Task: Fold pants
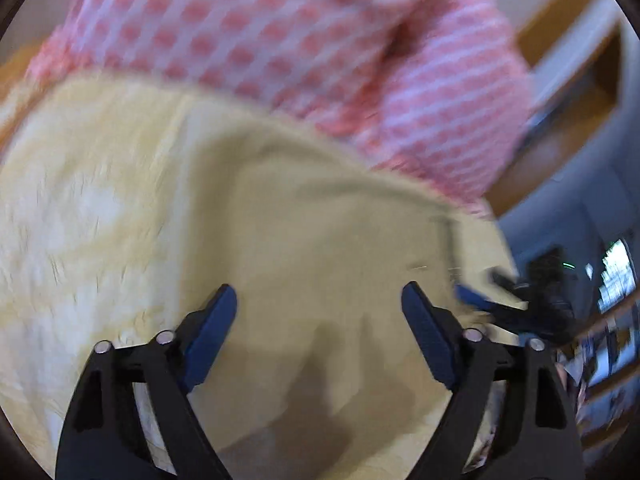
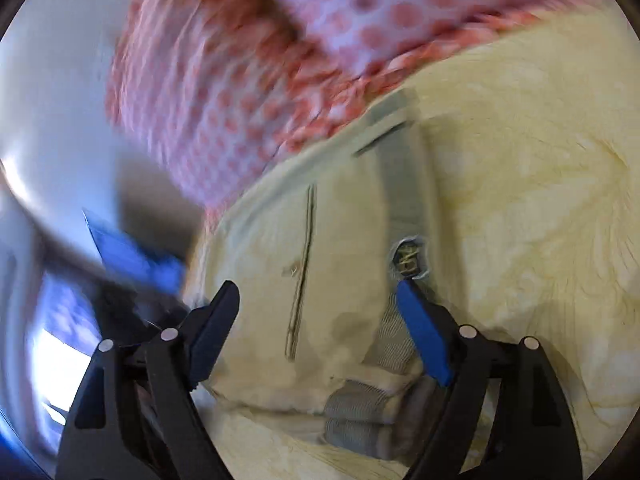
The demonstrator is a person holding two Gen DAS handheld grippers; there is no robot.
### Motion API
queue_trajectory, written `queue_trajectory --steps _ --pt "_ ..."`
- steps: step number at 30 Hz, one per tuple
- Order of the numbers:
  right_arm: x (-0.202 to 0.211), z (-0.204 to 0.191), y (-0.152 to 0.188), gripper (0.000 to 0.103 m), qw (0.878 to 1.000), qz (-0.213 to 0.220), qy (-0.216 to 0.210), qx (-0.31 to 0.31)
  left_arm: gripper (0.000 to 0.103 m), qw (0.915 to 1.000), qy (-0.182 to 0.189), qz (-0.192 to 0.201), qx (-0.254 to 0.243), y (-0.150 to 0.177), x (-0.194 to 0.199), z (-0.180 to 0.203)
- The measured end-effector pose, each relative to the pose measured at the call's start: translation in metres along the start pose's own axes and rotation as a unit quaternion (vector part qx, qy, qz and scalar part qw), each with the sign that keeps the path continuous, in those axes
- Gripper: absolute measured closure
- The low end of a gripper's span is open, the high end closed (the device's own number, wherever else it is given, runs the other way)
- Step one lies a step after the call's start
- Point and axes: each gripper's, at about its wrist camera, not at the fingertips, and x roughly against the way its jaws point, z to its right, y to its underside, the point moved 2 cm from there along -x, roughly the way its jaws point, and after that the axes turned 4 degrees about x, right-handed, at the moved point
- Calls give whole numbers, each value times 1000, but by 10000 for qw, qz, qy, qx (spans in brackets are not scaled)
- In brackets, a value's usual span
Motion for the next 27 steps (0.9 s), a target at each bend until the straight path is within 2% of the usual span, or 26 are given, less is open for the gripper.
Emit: queue_trajectory --steps 1,3,4,5,6,9,12,15,18,20,22,25,27 --pt "6 7 1 35 9993 85 -32 -358 27 9998 30 178 45 0 2 -3" --pt "15 6 6 31 9986 243 201 -421 31 9991 -330 257 35 1 10 -2" --pt "23 -3 13 12 9971 384 634 -143 30 9982 -480 357 43 5 17 0" --pt "31 -14 22 2 9925 531 1075 217 30 9967 -627 520 -39 12 28 3" --pt "37 -22 29 2 9881 666 1290 515 29 9947 -755 675 -205 22 41 8" --pt "45 -58 86 2 9642 915 1691 1828 14 9803 -1327 1261 -737 62 73 28" --pt "31 -82 139 2 9397 916 1962 2646 8 9680 -1533 1642 -1120 115 94 39" --pt "16 -93 185 2 9138 1128 2318 3139 6 9559 -1832 1787 -1443 159 93 48" --pt "9 -97 207 2 8949 1333 2667 3322 5 9454 -2150 1814 -1648 188 84 46" --pt "5 -95 215 2 8902 1327 2775 3359 5 9427 -2296 1794 -1622 195 76 41" --pt "3 -93 217 2 8921 1300 2797 3301 5 9402 -2415 1807 -1583 200 73 35" --pt "0 -92 219 2 8899 1370 2870 3271 4 9424 -2372 1845 -1469 205 73 27" --pt "-2 -91 218 2 8909 1421 2901 3194 3 9394 -2422 1906 -1501 208 73 27"
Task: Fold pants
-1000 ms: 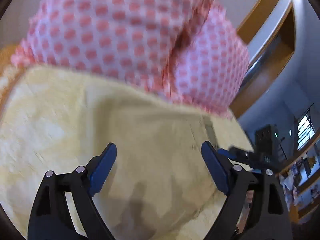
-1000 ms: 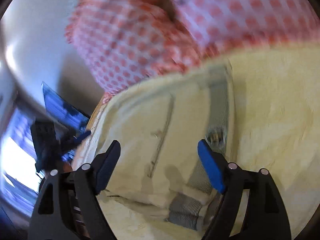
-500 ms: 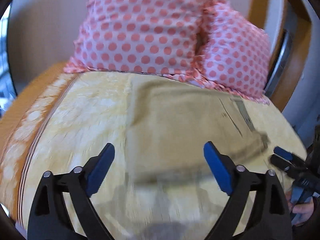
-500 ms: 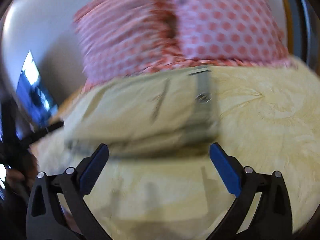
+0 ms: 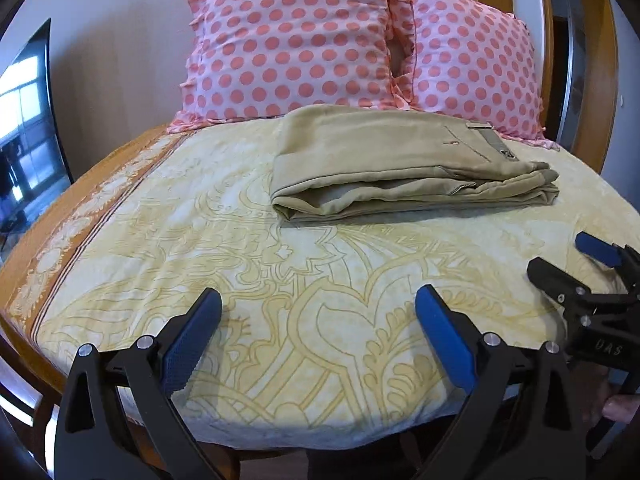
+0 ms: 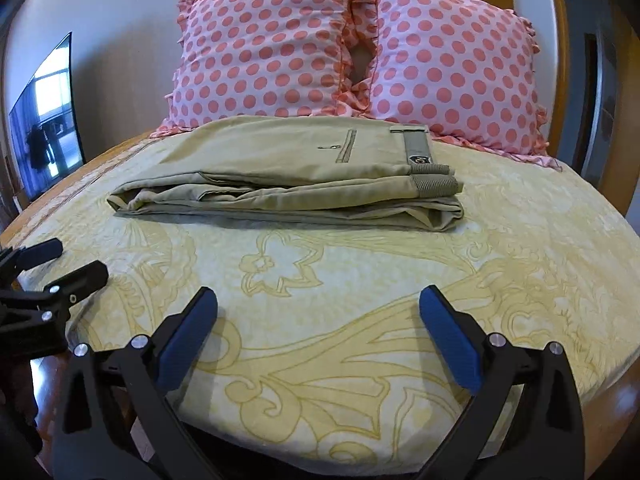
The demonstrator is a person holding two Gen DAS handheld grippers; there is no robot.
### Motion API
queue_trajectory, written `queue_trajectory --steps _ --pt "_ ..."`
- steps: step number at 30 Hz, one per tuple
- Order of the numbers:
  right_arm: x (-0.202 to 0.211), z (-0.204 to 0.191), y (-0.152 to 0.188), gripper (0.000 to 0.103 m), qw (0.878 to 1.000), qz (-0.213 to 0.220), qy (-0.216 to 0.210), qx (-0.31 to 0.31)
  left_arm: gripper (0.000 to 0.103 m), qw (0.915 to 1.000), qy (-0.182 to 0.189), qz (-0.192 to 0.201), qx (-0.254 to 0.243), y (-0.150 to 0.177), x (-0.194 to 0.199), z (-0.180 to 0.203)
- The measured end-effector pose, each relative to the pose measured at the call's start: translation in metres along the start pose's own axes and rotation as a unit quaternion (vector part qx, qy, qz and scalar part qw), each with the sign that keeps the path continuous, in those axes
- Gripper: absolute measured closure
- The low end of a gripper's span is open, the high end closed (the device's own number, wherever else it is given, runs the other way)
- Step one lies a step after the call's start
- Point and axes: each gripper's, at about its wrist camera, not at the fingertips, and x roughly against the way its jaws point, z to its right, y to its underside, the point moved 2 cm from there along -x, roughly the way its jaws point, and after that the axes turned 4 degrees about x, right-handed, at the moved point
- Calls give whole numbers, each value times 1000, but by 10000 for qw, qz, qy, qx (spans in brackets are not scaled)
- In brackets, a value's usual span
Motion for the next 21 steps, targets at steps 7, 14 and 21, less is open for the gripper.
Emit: queue_trajectory --steps 7,14,21 --pt "-4 -6 0 2 9989 101 402 -202 1 9999 -54 148 68 3 -2 -1" --pt "-4 -5 3 2 9986 228 427 -210 1 9998 7 204 17 3 -4 -2" --pt "-4 -4 3 2 9986 239 422 -204 1 9997 13 225 18 3 -5 -2"
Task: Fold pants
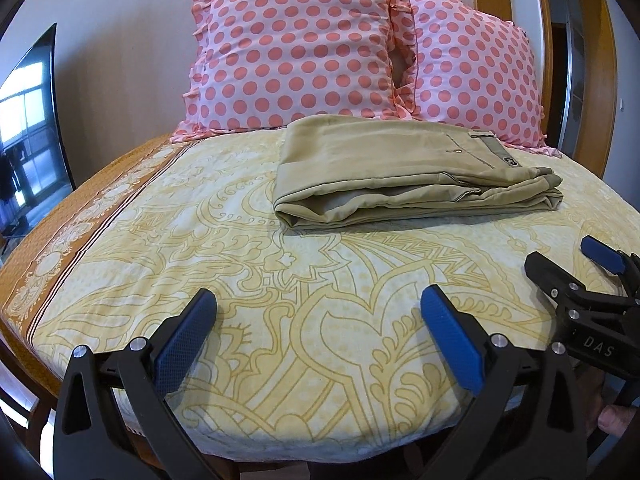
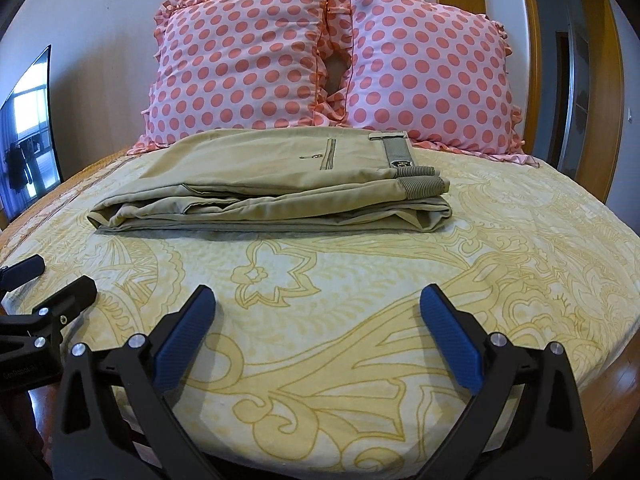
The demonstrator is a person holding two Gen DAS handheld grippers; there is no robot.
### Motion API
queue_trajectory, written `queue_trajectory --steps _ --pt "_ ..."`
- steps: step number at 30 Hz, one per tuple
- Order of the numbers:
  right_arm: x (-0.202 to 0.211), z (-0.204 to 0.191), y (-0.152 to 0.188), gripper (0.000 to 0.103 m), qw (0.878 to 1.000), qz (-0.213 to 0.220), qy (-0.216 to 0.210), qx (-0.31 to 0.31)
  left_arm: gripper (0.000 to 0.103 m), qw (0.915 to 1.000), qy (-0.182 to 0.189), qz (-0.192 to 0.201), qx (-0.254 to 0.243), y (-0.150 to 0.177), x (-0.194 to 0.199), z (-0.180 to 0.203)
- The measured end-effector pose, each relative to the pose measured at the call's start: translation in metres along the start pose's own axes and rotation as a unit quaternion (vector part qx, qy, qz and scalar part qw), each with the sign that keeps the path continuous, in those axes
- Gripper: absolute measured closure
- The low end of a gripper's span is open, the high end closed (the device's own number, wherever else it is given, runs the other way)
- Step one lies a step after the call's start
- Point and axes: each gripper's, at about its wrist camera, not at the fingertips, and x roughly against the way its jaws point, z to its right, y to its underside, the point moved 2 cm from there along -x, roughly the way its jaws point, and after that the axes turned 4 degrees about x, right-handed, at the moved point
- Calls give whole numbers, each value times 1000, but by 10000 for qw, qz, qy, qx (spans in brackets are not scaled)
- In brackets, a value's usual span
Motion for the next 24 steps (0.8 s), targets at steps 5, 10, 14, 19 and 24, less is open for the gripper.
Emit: queue_trajectory --steps 5,10,14,19,24 --pt "0 0 0 2 10000 0 -1 0 1 10000 -23 -14 15 0 0 -1" --pt "0 -1 0 2 10000 9 4 -2 1 10000 -83 -24 43 -1 -1 0" --pt "0 0 0 2 10000 9 5 -2 1 9999 -88 -23 46 -1 -1 0" --pt "0 -1 0 2 10000 13 8 -6 1 10000 -82 -20 41 -1 -1 -1" --pt "0 -1 0 2 10000 14 10 -6 1 10000 -81 -21 41 -1 -1 -1"
